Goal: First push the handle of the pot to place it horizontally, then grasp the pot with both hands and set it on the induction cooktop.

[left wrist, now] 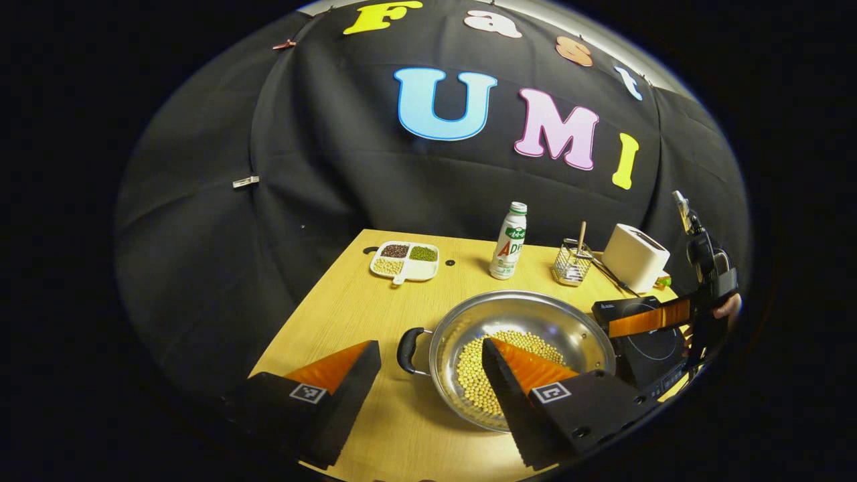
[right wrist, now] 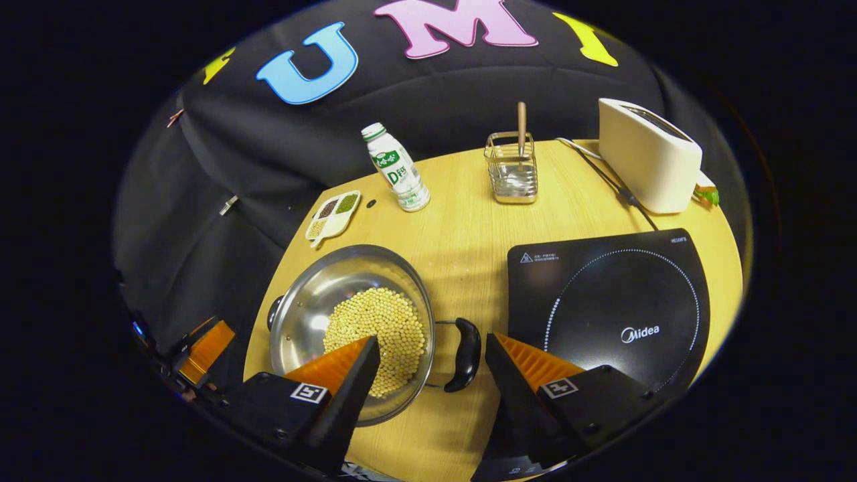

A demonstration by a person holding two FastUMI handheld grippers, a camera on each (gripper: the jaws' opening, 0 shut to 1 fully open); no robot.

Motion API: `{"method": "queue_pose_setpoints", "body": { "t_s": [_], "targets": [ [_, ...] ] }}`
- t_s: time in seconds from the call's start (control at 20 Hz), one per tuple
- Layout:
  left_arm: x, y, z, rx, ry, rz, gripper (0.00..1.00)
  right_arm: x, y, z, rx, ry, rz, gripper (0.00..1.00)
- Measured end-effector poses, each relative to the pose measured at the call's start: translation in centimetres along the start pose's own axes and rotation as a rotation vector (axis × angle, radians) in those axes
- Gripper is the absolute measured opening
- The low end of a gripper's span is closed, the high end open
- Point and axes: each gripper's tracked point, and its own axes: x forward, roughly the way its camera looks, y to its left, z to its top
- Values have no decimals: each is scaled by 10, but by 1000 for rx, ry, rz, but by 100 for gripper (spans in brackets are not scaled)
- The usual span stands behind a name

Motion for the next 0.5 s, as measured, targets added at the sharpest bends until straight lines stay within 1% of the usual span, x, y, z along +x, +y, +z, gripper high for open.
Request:
{"method": "queue_pose_setpoints", "body": {
  "t_s": [0.25,0.4,0.5],
  "targets": [
    [31,0,0,19,12,-62,95,16,2,-12,47,33,5,99],
    [51,-2,-4,25,27,-117,95,25,3,-19,36,51,-2,99],
    [67,1,-13,36,58,-134,95,30,5,-24,27,68,-8,99]
  ]
}}
